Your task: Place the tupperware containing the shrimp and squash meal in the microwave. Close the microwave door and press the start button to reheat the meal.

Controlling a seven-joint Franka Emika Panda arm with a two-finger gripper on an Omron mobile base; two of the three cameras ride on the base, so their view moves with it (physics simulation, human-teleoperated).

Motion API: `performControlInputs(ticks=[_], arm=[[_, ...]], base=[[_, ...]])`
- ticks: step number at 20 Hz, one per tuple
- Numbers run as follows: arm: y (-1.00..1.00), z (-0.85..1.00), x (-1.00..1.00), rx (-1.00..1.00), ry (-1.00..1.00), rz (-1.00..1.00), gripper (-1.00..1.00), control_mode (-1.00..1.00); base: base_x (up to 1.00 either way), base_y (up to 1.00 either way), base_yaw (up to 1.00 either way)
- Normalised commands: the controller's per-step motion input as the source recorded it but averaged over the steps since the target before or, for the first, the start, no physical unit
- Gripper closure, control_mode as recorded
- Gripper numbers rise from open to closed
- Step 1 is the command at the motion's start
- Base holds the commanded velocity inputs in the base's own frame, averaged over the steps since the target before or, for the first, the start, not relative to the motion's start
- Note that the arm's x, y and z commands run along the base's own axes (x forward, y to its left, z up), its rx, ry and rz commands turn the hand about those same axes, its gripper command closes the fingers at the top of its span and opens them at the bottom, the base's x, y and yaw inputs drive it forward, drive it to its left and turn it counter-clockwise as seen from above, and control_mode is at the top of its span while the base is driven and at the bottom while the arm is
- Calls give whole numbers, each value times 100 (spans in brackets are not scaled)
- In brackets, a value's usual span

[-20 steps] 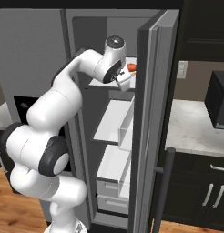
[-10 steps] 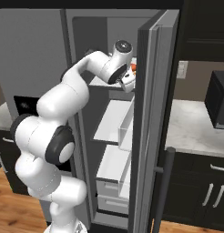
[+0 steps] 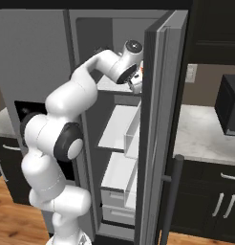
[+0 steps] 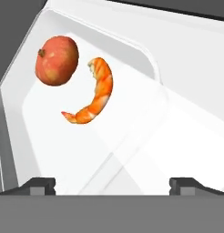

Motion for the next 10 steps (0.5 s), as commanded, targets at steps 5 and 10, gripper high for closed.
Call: performControlInputs(ticks=[5, 10], arm=[[0, -3, 44, 0, 3, 4, -100, -100], [0, -28, 36, 0, 10, 5, -100, -100]], base=[[0, 0, 0], [0, 0, 0]])
